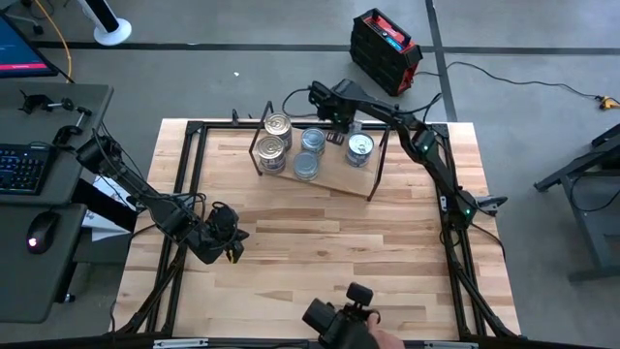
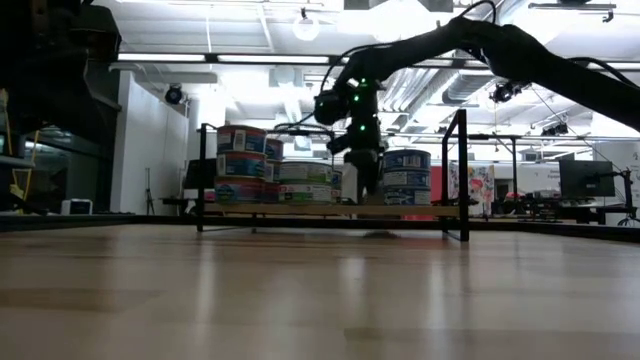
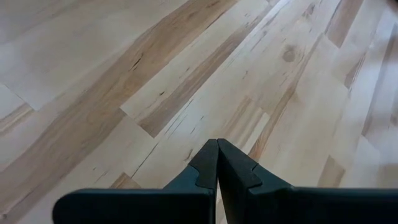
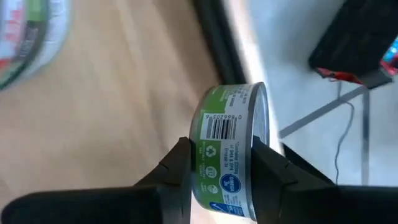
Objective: Stack canned seafood by type on shelf
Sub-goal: Stack the green white tuna can on top of the other green white tuna cans on the shelf
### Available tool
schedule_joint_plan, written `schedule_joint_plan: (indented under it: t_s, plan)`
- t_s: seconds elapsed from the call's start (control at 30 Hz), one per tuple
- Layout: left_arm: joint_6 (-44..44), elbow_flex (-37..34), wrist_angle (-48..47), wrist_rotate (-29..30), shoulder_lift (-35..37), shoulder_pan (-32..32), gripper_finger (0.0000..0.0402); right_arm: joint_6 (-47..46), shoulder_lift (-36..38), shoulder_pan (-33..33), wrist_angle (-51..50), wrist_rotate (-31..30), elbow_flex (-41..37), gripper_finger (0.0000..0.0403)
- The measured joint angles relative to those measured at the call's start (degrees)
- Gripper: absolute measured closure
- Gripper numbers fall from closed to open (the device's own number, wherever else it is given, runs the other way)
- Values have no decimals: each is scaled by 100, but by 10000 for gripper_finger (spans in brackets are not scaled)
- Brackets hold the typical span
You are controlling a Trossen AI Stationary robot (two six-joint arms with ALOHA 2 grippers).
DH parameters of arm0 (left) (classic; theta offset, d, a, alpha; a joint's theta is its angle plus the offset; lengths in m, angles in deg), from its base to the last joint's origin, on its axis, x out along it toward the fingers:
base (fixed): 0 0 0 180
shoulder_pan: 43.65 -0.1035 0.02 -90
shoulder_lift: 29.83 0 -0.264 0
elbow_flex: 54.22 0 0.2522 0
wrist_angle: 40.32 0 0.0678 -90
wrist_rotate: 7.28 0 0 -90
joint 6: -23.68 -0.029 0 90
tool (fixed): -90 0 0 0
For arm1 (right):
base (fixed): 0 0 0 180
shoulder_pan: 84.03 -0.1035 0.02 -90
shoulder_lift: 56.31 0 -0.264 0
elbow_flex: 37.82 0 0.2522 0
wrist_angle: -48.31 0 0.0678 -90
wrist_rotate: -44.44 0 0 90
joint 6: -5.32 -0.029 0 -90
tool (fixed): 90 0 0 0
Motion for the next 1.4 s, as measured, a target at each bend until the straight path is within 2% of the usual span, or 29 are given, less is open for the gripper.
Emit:
schedule_joint_plan:
  t_s: [0.27,0.4,0.5,0.67,0.73,0.87,1.1,1.23,1.4]
  plan:
    - [-118,0,5,0,0,0,401,-147,640,25,525,-111,46,316]
    - [-199,0,-8,1,0,0,401,-335,1044,-113,914,261,46,316]
    - [-198,0,-61,2,0,0,401,-371,1396,-384,1011,679,62,316]
    - [-266,0,-80,2,0,0,401,-37,1759,-1253,872,681,62,316]
    - [-324,0,-77,7,0,0,401,212,1816,-1699,879,434,66,316]
    - [-386,0,-79,50,0,-2,401,927,1781,-2430,1182,-749,-291,316]
    - [-345,0,-76,62,2,-1,401,1117,1755,-2591,2340,-2218,-1779,316]
    - [-329,0,-75,61,0,0,401,1126,1753,-2498,3015,-2313,-2280,316]
    - [-301,0,-73,61,0,-1,401,1225,1753,-2452,3537,-2219,-2330,316]
